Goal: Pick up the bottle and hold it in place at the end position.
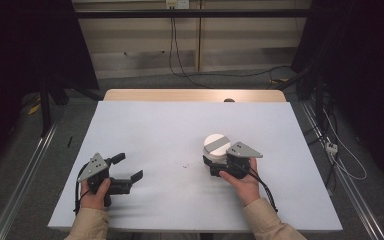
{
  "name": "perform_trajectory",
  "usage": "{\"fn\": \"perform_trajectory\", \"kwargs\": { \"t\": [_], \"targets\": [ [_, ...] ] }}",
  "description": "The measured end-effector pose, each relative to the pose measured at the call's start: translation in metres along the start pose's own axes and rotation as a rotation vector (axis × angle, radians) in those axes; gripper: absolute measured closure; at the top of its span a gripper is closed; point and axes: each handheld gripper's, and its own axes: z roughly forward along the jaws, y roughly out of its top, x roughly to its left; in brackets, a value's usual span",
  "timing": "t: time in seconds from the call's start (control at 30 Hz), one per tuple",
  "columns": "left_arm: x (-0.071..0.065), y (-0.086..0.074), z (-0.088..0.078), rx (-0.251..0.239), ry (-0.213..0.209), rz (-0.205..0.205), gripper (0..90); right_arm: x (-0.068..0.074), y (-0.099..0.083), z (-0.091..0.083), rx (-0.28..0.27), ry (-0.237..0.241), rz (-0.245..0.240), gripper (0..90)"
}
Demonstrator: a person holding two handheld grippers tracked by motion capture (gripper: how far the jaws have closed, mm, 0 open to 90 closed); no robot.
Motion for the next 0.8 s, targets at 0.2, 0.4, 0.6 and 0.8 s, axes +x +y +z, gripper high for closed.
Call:
{"fn": "perform_trajectory", "kwargs": {
  "t": [0.2, 0.4, 0.6, 0.8],
  "targets": [
    [0.001, 0.000, 0.001, -0.004, 0.007, -0.004, 3.6, -0.002, 0.001, -0.001, 0.001, -0.001, 0.012, 18.3],
    [-0.001, 0.000, 0.001, 0.005, 0.004, 0.007, 3.6, -0.001, 0.006, -0.003, -0.018, 0.003, -0.001, 18.4],
    [-0.002, 0.000, -0.002, 0.006, 0.010, 0.012, 3.6, -0.001, 0.011, -0.002, -0.018, 0.012, -0.013, 18.5],
    [-0.002, -0.001, -0.002, 0.007, 0.015, 0.011, 3.6, 0.001, 0.016, 0.002, -0.025, 0.022, -0.028, 18.5]
  ]
}}
